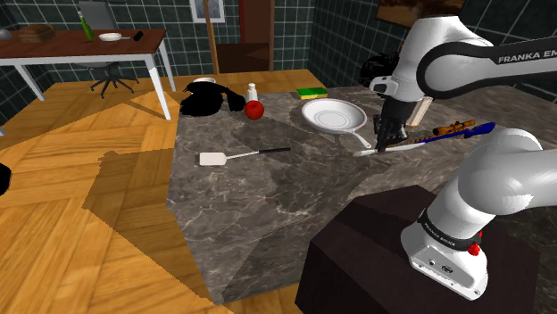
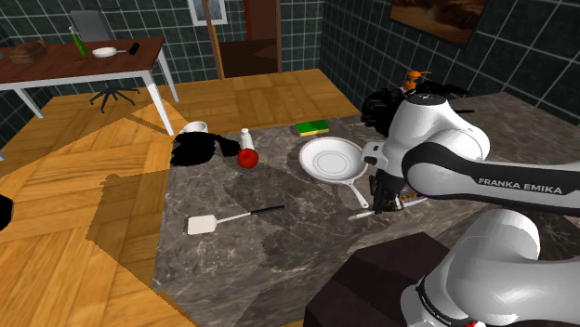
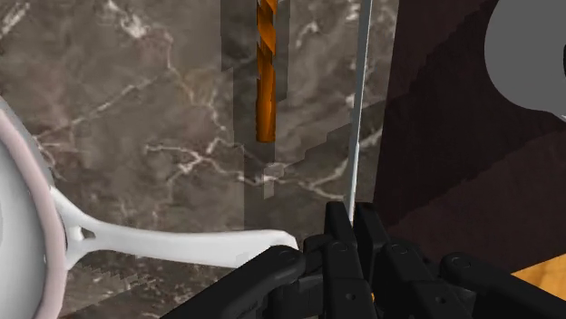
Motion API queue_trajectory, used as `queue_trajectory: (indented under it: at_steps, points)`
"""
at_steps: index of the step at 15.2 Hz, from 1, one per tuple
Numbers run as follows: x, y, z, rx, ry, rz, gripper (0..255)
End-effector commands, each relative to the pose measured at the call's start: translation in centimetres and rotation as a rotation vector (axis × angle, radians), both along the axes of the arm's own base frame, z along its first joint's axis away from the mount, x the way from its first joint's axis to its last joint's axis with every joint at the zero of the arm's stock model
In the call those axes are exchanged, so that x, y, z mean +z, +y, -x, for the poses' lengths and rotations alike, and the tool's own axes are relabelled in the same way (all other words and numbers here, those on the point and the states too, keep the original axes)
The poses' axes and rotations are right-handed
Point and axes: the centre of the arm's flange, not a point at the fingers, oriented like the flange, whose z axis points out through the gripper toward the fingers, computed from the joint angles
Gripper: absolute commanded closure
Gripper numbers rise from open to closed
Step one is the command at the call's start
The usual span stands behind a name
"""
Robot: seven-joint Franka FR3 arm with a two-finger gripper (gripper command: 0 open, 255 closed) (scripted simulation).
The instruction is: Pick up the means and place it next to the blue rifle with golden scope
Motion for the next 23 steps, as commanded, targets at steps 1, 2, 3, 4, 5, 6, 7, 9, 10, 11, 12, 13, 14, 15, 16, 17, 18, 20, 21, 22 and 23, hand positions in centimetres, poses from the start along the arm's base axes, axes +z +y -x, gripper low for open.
queue_trajectory:
  at_steps: [1, 2, 3, 4, 5, 6, 7, 9, 10, 11, 12, 13, 14, 15, 16, 17, 18, 20, 21, 22, 23]
  points:
    - [-1.1, 0.0, 0.0, 0.0, -0.001, 0.0, 255]
    - [-1.9, 0.0, 0.0, 0.0, -0.001, 0.0, 255]
    - [-1.9, 0.0, 0.0, 0.0, -0.001, 0.0, 255]
    - [-1.9, 0.0, 0.0, 0.0, -0.001, 0.0, 255]
    - [-1.9, 0.0, 0.0, 0.0, -0.001, 0.0, 255]
    - [-1.9, 0.0, 0.0, 0.0, -0.001, 0.0, 255]
    - [-1.9, 0.0, 0.0, 0.0, -0.001, 0.0, 255]
    - [-1.9, 0.0, 0.0, 0.0, -0.001, 0.0, 255]
    - [-1.9, 0.0, 0.0, 0.0, 0.0, 0.0, 255]
    - [-1.9, 0.0, 0.0, 0.0, 0.0, 0.0, 0]
    - [-1.9, 0.0, 0.0, 0.0, 0.0, 0.0, 0]
    - [-1.9, 0.0, 0.0, 0.0, 0.0, 0.0, 0]
    - [-1.9, 0.0, 0.0, 0.0, 0.0, 0.0, 0]
    - [-1.9, 0.0, 0.0, 0.0, 0.0, 0.0, 0]
    - [-1.9, 0.0, 0.0, 0.0, 0.0, 0.0, 0]
    - [-0.6, 0.0, 0.0, 0.0, -0.001, 0.0, 0]
    - [0.8, 0.0, 0.0, 0.0, -0.001, 0.0, 0]
    - [3.1, -0.1, -0.1, 0.0, -0.001, 0.0, 0]
    - [3.1, -0.1, -0.1, 0.0, -0.001, 0.0, 0]
    - [3.1, -0.1, -0.1, 0.0, -0.001, 0.0, 0]
    - [3.1, -0.1, -0.1, 0.0, -0.001, 0.0, 0]
